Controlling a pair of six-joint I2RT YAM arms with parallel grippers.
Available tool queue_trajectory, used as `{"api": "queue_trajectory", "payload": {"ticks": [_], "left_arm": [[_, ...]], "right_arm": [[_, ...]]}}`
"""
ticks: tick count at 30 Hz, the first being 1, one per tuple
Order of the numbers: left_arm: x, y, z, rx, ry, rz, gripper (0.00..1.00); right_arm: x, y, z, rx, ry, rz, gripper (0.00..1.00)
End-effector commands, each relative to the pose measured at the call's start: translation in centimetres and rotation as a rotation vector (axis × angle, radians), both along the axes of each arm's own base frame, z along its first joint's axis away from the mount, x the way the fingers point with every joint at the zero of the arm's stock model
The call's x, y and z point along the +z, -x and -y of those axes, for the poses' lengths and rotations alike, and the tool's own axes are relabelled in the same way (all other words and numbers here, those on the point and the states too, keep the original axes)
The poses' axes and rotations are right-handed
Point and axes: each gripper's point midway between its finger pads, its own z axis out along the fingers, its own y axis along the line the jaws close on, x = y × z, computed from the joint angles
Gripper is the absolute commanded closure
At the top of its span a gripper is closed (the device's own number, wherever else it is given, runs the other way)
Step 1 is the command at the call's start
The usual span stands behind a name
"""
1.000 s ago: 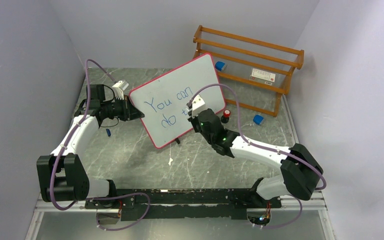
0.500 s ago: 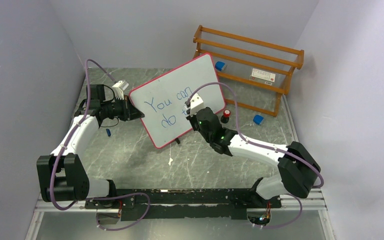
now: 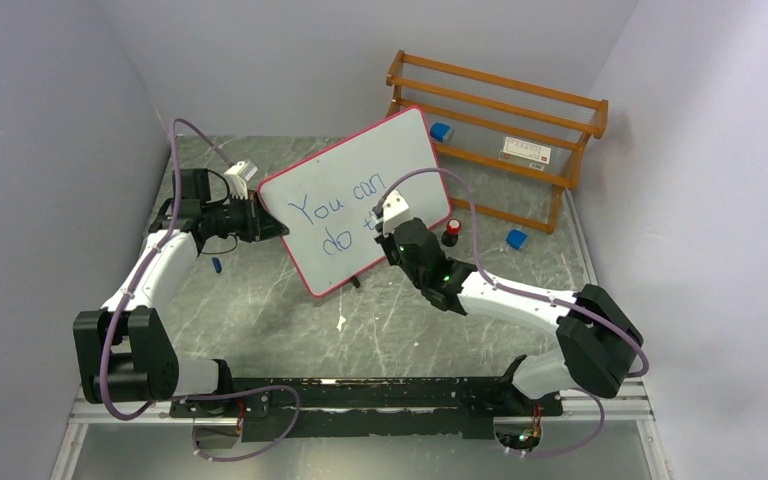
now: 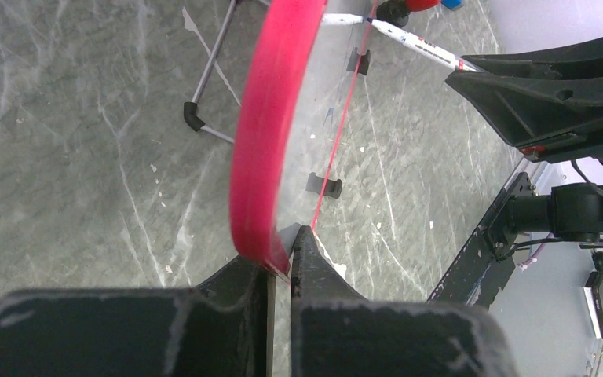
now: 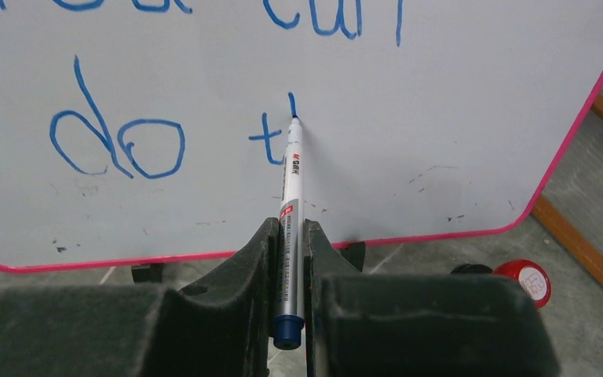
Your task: Write a sentence on the whiteboard
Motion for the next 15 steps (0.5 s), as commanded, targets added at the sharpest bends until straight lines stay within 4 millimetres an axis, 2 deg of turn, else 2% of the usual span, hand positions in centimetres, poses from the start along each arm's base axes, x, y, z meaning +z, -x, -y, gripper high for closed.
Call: {"api": "queue_trajectory", "payload": {"ticks": [1, 15], "left_arm": [[-3.5, -1.6, -3.0, 0.097, -0.202, 0.007, 0.95], [-3.5, -1.6, -3.0, 0.097, -0.203, 0.004, 0.95]], "right_arm": [[-1.3, 0.6, 1.3, -0.027, 0.018, -0.034, 1.0], [-2.4, 1.4, 2.0, -0.03, 0.028, -0.066, 1.0]]}}
